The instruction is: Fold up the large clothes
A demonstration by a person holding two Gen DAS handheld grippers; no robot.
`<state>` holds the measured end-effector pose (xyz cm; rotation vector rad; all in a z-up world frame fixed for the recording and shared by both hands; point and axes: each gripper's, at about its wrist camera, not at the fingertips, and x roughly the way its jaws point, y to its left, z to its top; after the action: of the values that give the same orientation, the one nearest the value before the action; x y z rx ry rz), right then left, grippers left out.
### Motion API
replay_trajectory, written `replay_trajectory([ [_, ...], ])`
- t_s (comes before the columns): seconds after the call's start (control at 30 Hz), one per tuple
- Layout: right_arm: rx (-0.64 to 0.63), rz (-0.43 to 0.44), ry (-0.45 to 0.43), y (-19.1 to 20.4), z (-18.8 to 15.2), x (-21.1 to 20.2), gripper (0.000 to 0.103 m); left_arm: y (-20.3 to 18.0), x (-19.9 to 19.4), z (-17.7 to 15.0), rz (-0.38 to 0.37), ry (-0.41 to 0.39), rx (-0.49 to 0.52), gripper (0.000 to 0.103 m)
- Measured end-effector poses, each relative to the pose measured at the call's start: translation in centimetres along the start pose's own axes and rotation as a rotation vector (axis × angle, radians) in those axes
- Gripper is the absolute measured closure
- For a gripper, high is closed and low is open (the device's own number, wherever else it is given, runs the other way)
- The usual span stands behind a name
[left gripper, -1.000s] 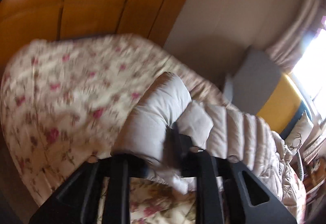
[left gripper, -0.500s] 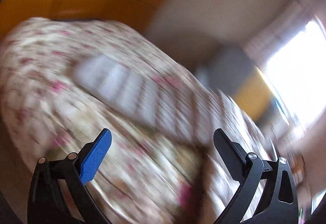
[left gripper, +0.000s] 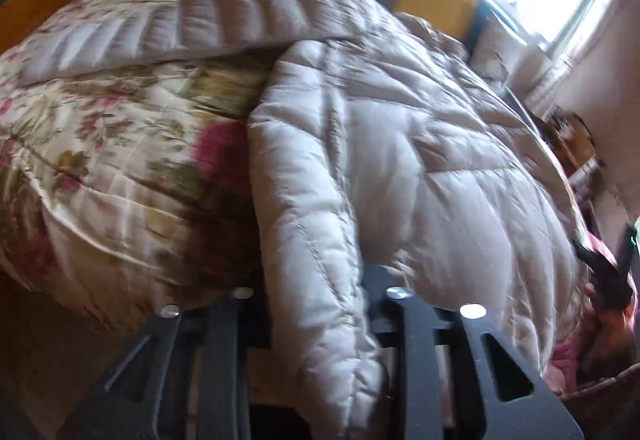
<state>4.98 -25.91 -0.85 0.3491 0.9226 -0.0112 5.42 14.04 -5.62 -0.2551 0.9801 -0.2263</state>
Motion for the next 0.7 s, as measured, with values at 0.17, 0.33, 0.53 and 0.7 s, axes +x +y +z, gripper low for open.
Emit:
replay_trajectory([
  [0.17,-0.058,-0.032,0.009,-0.5,2.2,-1.3,0.069,-0.6,-3.4,-1.4,-0.106,0.004,-0.012,0.089],
  [0.33,-0.122,0.038,0.096,-0.7,0.4,-0.2,0.054,0.1,-2.9,-3.3,-0.012,0.068,0.033,0.086],
  [0.53,0.171,0.178,-0.016,-4.3,-0.5,-1.1,0.013,-0.5,-4.4,-0.5,-0.007,-0.021,-0.007,0.029],
  [0.7,0.552,0.312,-0.085,-10.1,-1.0,-1.3,0.016,-1.0,-6.2,4.1,0.023,-0.218,-0.067,0.016],
])
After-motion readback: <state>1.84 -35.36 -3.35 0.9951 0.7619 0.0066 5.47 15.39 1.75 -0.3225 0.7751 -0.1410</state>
